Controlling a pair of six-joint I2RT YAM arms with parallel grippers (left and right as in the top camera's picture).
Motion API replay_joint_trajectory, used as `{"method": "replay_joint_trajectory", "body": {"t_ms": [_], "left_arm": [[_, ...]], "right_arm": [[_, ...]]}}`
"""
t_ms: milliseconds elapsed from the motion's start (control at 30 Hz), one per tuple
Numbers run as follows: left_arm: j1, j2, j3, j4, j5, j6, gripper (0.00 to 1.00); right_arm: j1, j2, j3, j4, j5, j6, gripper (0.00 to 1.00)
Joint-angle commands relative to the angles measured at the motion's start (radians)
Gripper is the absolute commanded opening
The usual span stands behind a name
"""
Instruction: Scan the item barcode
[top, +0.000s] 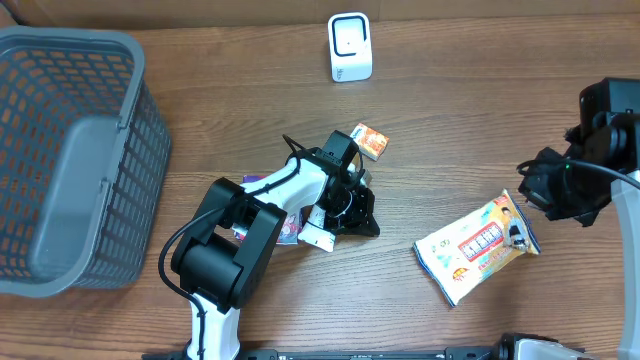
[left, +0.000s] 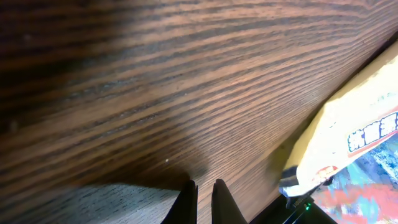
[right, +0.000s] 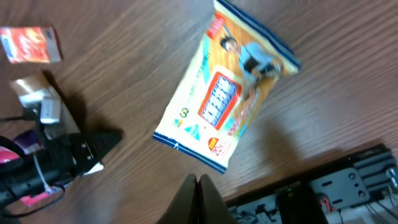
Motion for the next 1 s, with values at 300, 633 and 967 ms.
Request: {"method": "replay_joint_trajectory", "body": {"t_ms": [300, 633, 967], "left_arm": [[0.012, 0.089, -0.071, -0.031, -0.055, -0.042, 0.21], [0.012, 0.089, -0.071, -0.047, -0.055, -0.013, 0.5], [0.012, 0.089, -0.071, -0.04, -0.054, -0.014, 0.54]], "right_arm": [[0.001, 0.001, -0.079, 0.102, 0.061, -0.003, 1.0], [-0.217, 0.001, -0.405, 0.426, -0.106, -0.2, 1.0], [-0.449, 0.145, -0.549, 0.495, -0.336, -0.32, 1.0]]}}
